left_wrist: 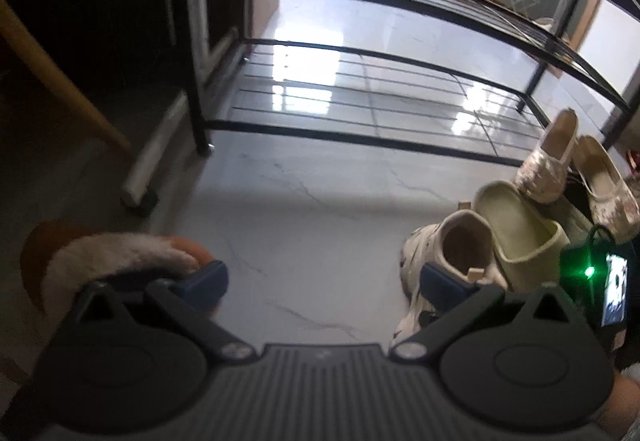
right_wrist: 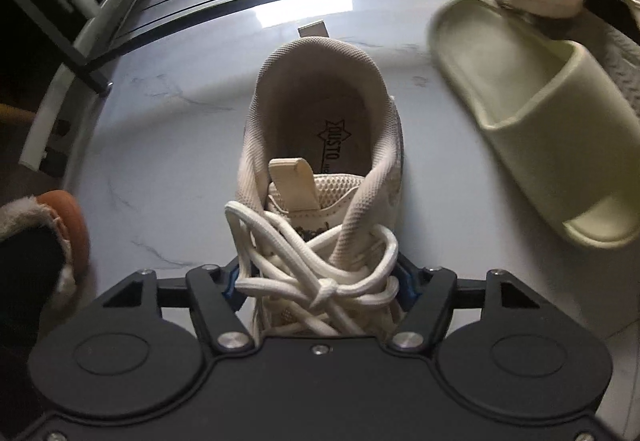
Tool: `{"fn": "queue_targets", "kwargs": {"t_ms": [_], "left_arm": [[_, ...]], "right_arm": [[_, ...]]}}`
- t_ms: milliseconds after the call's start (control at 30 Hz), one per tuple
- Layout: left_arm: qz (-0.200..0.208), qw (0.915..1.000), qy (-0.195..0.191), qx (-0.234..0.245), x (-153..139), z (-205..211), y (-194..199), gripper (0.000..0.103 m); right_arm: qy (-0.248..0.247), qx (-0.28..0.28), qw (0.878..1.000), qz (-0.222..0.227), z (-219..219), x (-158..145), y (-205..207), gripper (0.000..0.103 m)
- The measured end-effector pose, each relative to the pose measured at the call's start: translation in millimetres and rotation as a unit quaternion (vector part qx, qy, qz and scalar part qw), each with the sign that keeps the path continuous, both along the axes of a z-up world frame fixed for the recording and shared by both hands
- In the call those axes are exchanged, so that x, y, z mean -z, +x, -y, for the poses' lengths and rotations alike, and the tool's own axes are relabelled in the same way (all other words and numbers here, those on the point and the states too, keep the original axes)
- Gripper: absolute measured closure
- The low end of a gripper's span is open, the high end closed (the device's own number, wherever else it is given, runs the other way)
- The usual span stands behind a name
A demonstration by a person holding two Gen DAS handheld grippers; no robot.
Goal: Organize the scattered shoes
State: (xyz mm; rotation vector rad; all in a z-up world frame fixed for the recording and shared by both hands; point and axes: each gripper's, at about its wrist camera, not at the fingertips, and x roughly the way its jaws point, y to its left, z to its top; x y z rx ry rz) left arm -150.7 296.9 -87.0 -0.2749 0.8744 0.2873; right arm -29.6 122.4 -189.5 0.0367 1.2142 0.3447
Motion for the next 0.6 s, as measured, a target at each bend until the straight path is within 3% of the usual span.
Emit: {"fn": "queue_targets", "kwargs": {"t_ms": [67, 333, 600], "left_arm": [[0.002, 0.9998, 0.000, -0.021, -3, -12, -4, 0.001], [-0.009, 0.9915, -0.086, -0.098, 4, -56, -9, 0.001], [0.002, 0.9953, -0.054, -0.081, 3, -54, -5, 0.001]], "right_arm": [[0.005, 0.000, 1.000, 0.005, -13, 0, 3, 0.035], [0.014, -0.020, 0.999, 0.039, -87, 0, 37, 0.035], [0.003, -0.051, 0.996, 0.073, -121, 0, 53, 0.034]]}}
